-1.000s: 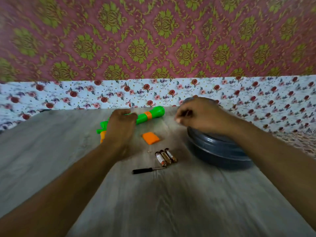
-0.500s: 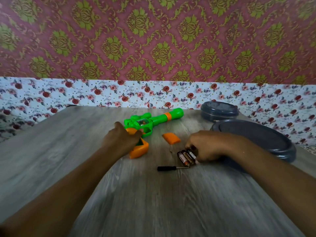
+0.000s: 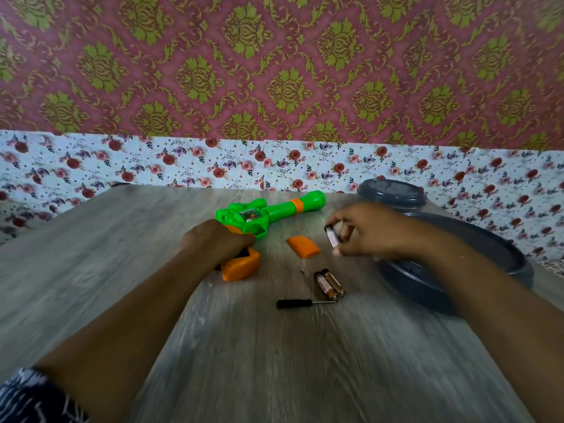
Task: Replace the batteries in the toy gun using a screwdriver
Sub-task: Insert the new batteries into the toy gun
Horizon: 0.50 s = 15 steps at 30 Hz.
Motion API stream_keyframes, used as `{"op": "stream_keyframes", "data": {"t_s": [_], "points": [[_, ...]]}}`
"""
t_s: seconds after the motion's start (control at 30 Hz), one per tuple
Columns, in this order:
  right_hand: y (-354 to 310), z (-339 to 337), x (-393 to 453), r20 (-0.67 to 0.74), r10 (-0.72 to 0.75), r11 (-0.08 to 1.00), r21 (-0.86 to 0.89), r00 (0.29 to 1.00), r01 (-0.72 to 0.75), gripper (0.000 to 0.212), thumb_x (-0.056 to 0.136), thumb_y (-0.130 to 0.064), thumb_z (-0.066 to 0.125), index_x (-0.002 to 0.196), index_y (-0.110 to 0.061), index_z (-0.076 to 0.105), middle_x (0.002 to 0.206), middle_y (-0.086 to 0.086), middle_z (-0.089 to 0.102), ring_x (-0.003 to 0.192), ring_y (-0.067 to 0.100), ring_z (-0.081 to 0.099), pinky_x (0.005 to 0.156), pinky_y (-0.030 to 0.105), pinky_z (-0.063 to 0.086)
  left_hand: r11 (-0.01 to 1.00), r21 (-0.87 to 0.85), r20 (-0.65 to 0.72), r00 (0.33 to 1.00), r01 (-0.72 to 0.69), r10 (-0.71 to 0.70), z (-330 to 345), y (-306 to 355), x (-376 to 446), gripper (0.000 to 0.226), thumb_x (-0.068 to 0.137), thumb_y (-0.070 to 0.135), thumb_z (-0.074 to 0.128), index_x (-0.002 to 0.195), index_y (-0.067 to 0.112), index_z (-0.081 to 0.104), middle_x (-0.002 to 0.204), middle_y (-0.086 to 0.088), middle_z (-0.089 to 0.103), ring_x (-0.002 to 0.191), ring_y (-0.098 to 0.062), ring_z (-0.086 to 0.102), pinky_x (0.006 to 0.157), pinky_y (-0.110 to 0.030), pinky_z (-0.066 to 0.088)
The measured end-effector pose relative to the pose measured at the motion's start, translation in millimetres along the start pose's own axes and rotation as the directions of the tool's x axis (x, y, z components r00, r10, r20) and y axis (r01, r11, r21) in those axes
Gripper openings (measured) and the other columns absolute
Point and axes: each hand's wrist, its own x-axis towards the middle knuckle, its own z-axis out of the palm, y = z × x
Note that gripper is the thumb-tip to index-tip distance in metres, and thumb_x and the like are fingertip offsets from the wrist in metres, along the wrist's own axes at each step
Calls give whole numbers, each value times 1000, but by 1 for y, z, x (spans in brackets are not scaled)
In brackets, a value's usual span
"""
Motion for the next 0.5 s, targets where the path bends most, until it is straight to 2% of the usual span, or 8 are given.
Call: {"op": "stream_keyframes", "data": {"t_s": [0.03, 0.1, 0.2, 0.27, 0.33, 0.4, 0.5], "points": [[1, 1, 2, -44, 10, 987, 162, 999, -3, 51, 79, -15, 70, 126, -15, 51, 91, 2, 60, 68, 12, 57, 49, 17, 45, 999, -44, -36, 999, 4, -5, 3, -4, 3, 51, 76, 58, 61, 95, 11, 58, 89, -8, 59, 92, -27, 61, 67, -28, 41], [1, 6, 8, -99, 23, 882, 471, 995, 26, 50, 81, -6, 66, 127, -13, 48, 86, 8, 61, 60, 18, 60, 43, 20, 49, 979, -200, -98, 994, 31, -52, 7, -13, 7, 63, 67, 58, 67, 103, 8, 59, 94, -13, 63, 88, -29, 61, 63, -29, 42], [-9, 20, 25, -150, 71, 682, 728, 986, 62, 44, 83, 3, 60, 123, -11, 50, 73, 8, 57, 56, 20, 56, 41, 24, 48, 927, -376, -101, 993, 13, -55, 8, -18, 11, 59, 65, 49, 72, 97, 2, 60, 82, -13, 61, 72, -26, 59, 51, -26, 36], [-22, 32, 39, -175, 113, 615, 786, 978, 70, 40, 86, 3, 54, 123, -11, 50, 71, 7, 54, 51, 17, 50, 39, 24, 44, 885, -465, -83, 996, -14, -28, 9, -17, 9, 37, 70, 38, 74, 82, 5, 61, 70, -12, 57, 62, -25, 55, 53, -27, 40], [-35, 43, 51, -209, 152, 578, 811, 966, 84, 33, 91, -1, 46, 120, -12, 53, 70, 7, 51, 48, 15, 44, 37, 23, 41, 856, -517, -67, 997, -5, -35, 12, -15, 6, 31, 69, 34, 75, 74, 7, 63, 69, -13, 59, 65, -28, 58, 63, -36, 49], [-44, 54, 60, -250, 156, 606, 789, 956, 107, 28, 94, -3, 40, 114, -10, 58, 67, 4, 51, 45, 16, 41, 40, 25, 39, 835, -550, -45, 997, 24, -58, 16, -15, 6, 35, 63, 38, 76, 80, 9, 66, 77, -15, 64, 73, -31, 63, 72, -41, 54], [-50, 64, 69, -288, 142, 662, 739, 947, 125, 17, 94, -7, 43, 102, -12, 57, 66, 1, 56, 43, 13, 41, 42, 26, 38, 818, -574, -33, 997, 34, -64, 18, -16, 10, 28, 69, 33, 76, 81, 10, 66, 75, -13, 63, 71, -29, 61, 72, -40, 54]]}}
